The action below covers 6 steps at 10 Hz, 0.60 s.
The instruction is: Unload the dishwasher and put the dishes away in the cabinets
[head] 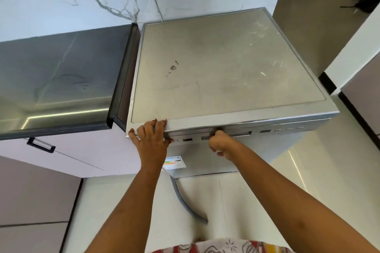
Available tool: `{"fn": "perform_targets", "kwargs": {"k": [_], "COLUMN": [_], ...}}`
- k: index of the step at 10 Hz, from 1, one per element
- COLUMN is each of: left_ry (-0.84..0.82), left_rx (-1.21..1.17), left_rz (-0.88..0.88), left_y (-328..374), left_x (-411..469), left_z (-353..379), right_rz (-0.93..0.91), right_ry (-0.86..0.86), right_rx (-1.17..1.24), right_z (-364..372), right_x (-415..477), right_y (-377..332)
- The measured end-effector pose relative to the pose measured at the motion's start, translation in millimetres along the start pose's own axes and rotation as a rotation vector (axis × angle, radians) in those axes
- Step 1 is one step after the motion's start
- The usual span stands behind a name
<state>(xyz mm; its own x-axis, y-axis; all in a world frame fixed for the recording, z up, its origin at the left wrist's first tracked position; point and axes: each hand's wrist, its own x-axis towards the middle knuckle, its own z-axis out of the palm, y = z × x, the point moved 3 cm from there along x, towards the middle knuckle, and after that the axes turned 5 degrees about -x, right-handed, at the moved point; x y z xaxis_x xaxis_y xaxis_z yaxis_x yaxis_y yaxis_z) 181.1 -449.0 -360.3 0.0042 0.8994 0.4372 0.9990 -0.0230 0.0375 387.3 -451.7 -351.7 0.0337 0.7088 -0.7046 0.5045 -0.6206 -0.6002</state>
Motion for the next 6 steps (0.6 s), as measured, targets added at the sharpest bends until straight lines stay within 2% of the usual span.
{"fn": "perform_targets", "kwargs": {"k": [2, 4, 5, 6], "left_ry": [-0.129, -0.278, -0.381, -0.353], "left_rx": [0.070, -0.037, -0.141, -0.177], "left_rz": [-0.072, 0.064, 0.135, 0.151], "left_y": [16, 5, -2, -6], "left_x": [9, 21, 31, 55], "left_z": [-19, -35, -46, -68], "right_rz": [-0.047, -0.032, -0.091, -0.177], "right_ry": [-0.001, -0.051, -0.022, 0.035], "right_rx": [-0.234, -0.415, -0.490, -0.536], "right_z": [-1, -13, -12, -11], "right_x": [-9, -36, -43, -52], "right_y": [2, -23, -49, -84]}}
